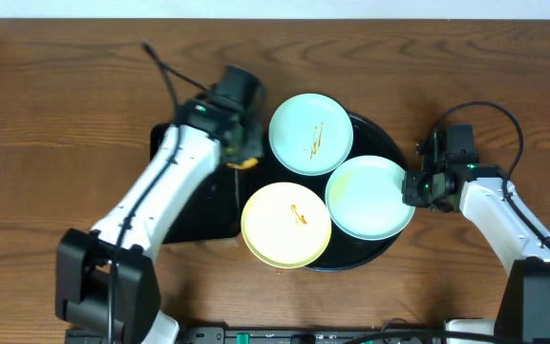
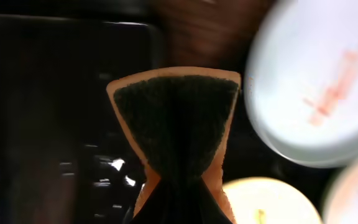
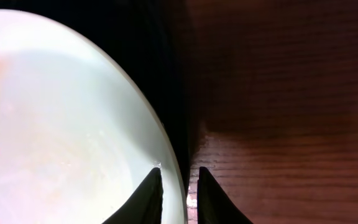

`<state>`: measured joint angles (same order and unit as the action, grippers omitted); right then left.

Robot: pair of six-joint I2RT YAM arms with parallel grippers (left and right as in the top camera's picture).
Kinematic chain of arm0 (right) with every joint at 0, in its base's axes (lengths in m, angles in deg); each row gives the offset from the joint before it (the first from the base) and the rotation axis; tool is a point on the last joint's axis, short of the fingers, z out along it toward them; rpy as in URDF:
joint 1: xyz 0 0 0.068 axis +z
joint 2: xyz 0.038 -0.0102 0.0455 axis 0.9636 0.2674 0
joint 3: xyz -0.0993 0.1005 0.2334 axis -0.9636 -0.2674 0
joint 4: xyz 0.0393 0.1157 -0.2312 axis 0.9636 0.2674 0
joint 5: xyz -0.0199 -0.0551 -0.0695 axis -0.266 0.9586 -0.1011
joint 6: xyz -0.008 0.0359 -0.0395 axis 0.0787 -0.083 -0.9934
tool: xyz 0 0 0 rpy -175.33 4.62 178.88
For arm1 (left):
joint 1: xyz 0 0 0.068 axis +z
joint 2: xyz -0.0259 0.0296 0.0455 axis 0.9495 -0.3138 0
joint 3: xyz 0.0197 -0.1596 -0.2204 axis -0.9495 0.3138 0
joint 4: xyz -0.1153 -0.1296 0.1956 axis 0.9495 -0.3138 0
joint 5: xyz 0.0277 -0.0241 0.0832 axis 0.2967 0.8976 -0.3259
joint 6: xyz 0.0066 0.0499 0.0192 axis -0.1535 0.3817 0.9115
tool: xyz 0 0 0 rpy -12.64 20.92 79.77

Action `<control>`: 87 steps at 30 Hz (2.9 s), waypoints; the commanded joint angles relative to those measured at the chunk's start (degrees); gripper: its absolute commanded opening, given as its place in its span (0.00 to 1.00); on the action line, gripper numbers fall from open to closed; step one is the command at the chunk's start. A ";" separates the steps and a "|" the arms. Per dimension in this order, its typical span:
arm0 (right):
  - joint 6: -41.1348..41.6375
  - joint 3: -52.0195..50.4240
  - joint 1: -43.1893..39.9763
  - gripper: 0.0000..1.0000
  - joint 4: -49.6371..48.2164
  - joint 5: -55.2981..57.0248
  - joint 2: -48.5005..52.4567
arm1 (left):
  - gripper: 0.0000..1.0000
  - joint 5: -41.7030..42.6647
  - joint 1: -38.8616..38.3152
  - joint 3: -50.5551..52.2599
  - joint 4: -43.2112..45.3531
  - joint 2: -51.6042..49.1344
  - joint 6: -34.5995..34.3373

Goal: Clean dirty plates on tray and stack at the side
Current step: 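Return the sponge with the left gripper into the water basin, then lift the cleaned green plate with the right gripper and place it right of tray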

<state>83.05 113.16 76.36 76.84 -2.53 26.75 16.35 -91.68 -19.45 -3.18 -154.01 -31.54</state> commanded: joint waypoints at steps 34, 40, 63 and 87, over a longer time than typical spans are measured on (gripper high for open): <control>0.63 -1.07 -0.35 0.01 -1.55 0.28 -3.50 | 0.07 33.53 24.26 28.94 23.98 -0.70 23.08; 0.63 -1.07 -0.35 0.01 -1.42 0.44 -6.99 | 0.09 9.70 26.86 28.96 22.27 -0.70 10.60; -1.33 -0.76 -0.33 0.01 -1.05 8.72 -14.32 | 0.40 31.41 25.90 28.89 24.55 -0.20 17.79; -12.92 4.33 21.57 0.01 -1.44 49.24 -18.71 | 0.75 25.07 25.88 28.89 20.70 13.92 15.47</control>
<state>72.69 115.95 94.54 75.86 35.41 8.76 42.05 -65.77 9.31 17.71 -140.11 -15.71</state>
